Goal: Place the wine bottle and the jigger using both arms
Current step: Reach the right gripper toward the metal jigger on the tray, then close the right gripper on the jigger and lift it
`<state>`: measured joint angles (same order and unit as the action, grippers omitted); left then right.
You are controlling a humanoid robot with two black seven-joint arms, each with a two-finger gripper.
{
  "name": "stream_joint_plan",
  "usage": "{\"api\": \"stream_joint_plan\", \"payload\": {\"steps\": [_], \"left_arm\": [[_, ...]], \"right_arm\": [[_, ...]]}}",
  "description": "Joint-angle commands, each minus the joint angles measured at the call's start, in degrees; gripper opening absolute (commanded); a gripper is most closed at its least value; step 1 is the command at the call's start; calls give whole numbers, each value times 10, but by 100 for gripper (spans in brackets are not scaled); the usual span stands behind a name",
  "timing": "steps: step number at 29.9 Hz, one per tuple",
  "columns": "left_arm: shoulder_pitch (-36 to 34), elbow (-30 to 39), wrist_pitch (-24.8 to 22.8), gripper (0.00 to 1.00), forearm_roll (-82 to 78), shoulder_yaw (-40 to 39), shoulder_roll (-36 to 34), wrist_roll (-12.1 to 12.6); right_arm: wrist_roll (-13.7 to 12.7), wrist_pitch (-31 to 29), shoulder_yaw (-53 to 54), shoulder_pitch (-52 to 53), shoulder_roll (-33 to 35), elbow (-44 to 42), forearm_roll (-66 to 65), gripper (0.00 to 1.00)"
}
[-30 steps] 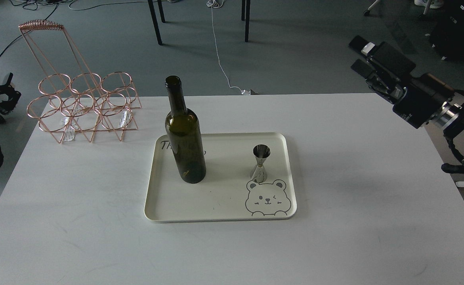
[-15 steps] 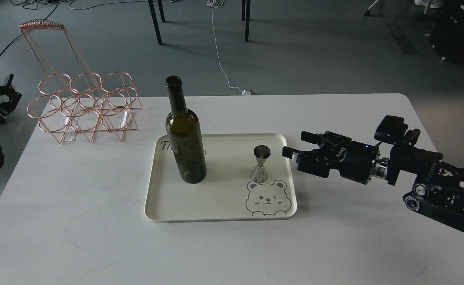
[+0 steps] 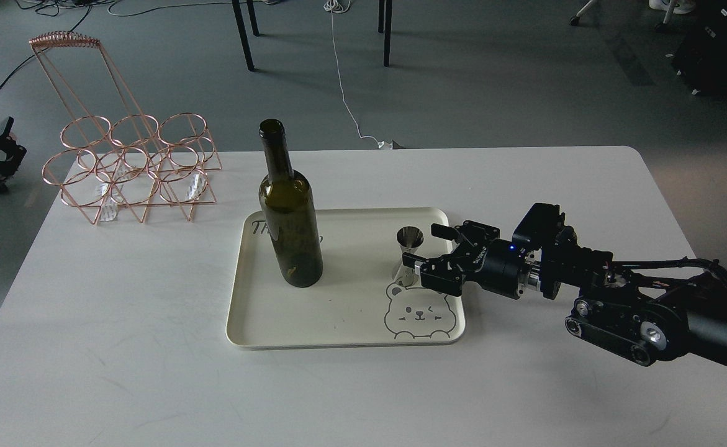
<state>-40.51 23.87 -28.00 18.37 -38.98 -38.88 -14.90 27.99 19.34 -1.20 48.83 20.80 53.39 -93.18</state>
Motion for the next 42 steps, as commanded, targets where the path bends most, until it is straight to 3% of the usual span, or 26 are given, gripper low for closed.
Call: {"api": "stream_joint_plan", "payload": {"steps": [1, 4, 10, 19, 26, 33, 42], "left_arm": [[3, -1, 0, 99, 0, 0, 0, 1], [4, -1, 0, 98, 0, 0, 1, 0], [4, -1, 0, 99, 0, 0, 0, 1], [3, -1, 0, 99, 0, -1, 1, 0], [-2, -1, 0, 98, 0, -1, -1, 0], [-3, -1, 0, 98, 0, -1, -7, 0], [-4, -1, 0, 99, 1, -1, -7, 1]], "right_arm": [[0, 0, 0, 0, -26, -21, 0, 82], [0, 0, -1, 0, -43, -43, 0, 75], [0, 0, -1, 1, -51, -54, 0, 74], [0, 9, -10, 3, -65, -61, -3, 59], [0, 54, -63, 4, -62, -61, -5, 57], [0, 62, -63, 8, -60, -65, -5, 53], [0, 63, -63, 10, -60, -74, -5, 28]]}}
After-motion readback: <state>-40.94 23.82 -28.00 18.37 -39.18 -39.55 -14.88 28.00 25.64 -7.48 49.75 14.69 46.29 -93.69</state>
